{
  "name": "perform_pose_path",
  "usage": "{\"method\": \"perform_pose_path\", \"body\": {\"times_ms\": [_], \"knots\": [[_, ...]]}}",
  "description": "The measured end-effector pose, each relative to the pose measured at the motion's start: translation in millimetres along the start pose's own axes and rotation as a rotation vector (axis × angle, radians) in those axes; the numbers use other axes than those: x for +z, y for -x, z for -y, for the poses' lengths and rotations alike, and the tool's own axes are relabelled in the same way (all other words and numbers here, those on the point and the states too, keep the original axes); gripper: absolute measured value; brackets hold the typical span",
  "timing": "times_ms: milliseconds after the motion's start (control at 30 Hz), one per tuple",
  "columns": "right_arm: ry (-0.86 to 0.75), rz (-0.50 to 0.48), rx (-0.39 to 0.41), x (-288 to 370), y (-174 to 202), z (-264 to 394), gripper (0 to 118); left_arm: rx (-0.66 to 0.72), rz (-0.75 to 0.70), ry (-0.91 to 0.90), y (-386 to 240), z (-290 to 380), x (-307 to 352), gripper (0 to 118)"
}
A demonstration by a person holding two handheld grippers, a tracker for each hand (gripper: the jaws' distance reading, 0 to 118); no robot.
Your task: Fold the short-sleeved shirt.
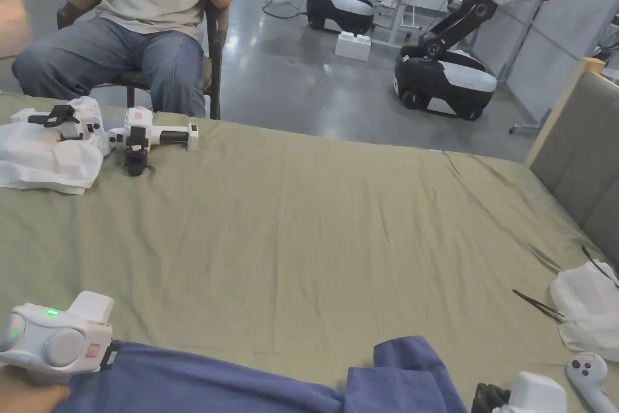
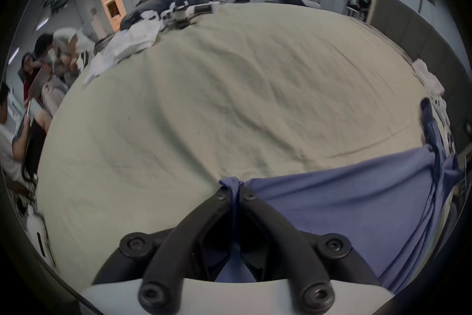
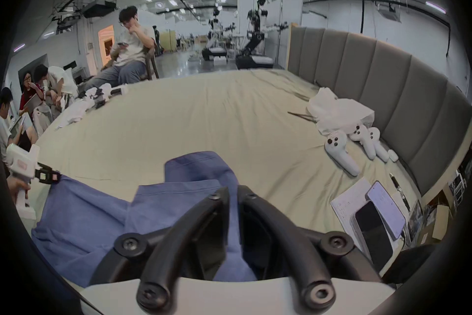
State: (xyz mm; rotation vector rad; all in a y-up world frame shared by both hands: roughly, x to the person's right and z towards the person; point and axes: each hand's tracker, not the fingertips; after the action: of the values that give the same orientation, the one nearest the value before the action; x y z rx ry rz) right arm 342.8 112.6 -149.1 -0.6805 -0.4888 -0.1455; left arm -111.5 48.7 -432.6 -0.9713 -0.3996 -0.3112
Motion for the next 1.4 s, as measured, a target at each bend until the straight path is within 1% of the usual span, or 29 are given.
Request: {"method": "perform_pose_path", "body": {"times_ms": [33,67,100,167,200,233,267,367,433,500,533,567,600,633,667,700,733,767,800,833,867,967,1033,1100,1267,1400], "knots": [[0.021,-0.005,-0.005,-11.6,-4.4,-7.0,36,0.003,0.006,0.002,-0.3,0.5,4.4,0],[0.057,-0.018,-0.004,-27.1,-7.7,-17.9,36,0.004,0.017,-0.004,4.8,1.5,8.4,0],[0.091,-0.033,-0.013,-40.5,-10.2,-26.8,39,0.01,0.025,-0.014,6.7,2.3,14.4,0],[0.167,-0.056,0.013,-70.5,-11.1,-44.4,59,0.037,0.037,-0.062,9.7,4.1,31.4,0],[0.173,-0.063,0.01,-81.9,-9.8,-51.0,67,0.047,0.039,-0.087,13.0,5.1,37.1,0],[0.177,-0.063,0.024,-92.7,-6.3,-57.5,74,0.06,0.048,-0.119,15.3,6.3,44.6,0],[0.201,-0.085,0.05,-105.3,-1.3,-63.2,77,0.072,0.06,-0.138,16.9,7.9,53.2,0],[0.277,-0.141,0.061,-136.7,12.0,-72.9,82,0.111,0.077,-0.183,21.2,12.1,69.2,0],[0.333,-0.173,0.021,-157.9,20.5,-72.6,86,0.129,0.081,-0.204,22.2,15.8,78.8,0],[0.402,-0.183,-0.011,-177.2,28.0,-68.7,86,0.137,0.086,-0.219,22.9,19.6,82.0,0],[0.445,-0.182,-0.005,-185.6,32.1,-66.1,84,0.138,0.085,-0.224,22.8,21.5,84.5,0],[0.469,-0.172,0.008,-189.3,37.5,-62.9,78,0.14,0.081,-0.22,22.8,22.3,85.6,0],[0.492,-0.169,0.025,-191.3,42.1,-60.1,63,0.143,0.078,-0.216,22.3,23.2,84.8,0],[0.513,-0.166,0.047,-193.0,46.5,-57.5,41,0.147,0.077,-0.217,22.6,24.3,85.8,0],[0.495,-0.143,0.074,-191.9,51.3,-54.7,35,0.153,0.076,-0.22,23.2,24.7,86.9,0],[0.453,-0.13,0.106,-189.1,55.4,-52.7,28,0.156,0.077,-0.221,23.6,24.3,87.8,0],[0.453,-0.149,0.114,-188.7,57.1,-51.9,1,0.156,0.076,-0.221,22.7,23.7,87.8,0],[0.451,-0.162,0.122,-188.2,57.3,-52.0,1,0.157,0.075,-0.224,22.2,23.2,88.8,0],[0.444,-0.169,0.107,-184.9,55.9,-52.2,1,0.157,0.075,-0.23,22.0,22.3,90.5,0],[0.437,-0.149,0.098,-179.4,55.9,-52.7,1,0.157,0.074,-0.234,21.9,21.5,92.1,0],[0.427,-0.149,0.099,-172.6,54.6,-54.1,1,0.159,0.073,-0.237,21.2,20.4,93.2,0],[0.3,-0.143,0.107,-142.1,47.7,-66.2,1,0.156,0.078,-0.267,21.2,16.6,102.7,0],[0.23,-0.176,0.072,-115.6,38.6,-78.6,1,0.145,0.079,-0.279,20.8,14.0,111.2,0],[0.161,-0.185,0.036,-81.9,28.7,-94.1,1,0.147,0.082,-0.306,24.0,11.6,124.0,0],[-0.01,-0.211,0.029,-9.2,8.9,-133.1,1,0.183,0.083,-0.4,35.0,3.5,160.0,0],[-0.144,-0.205,0.056,40.3,-1.9,-170.4,0,0.2,0.072,-0.498,53.4,-15.7,199.2,0]]}}
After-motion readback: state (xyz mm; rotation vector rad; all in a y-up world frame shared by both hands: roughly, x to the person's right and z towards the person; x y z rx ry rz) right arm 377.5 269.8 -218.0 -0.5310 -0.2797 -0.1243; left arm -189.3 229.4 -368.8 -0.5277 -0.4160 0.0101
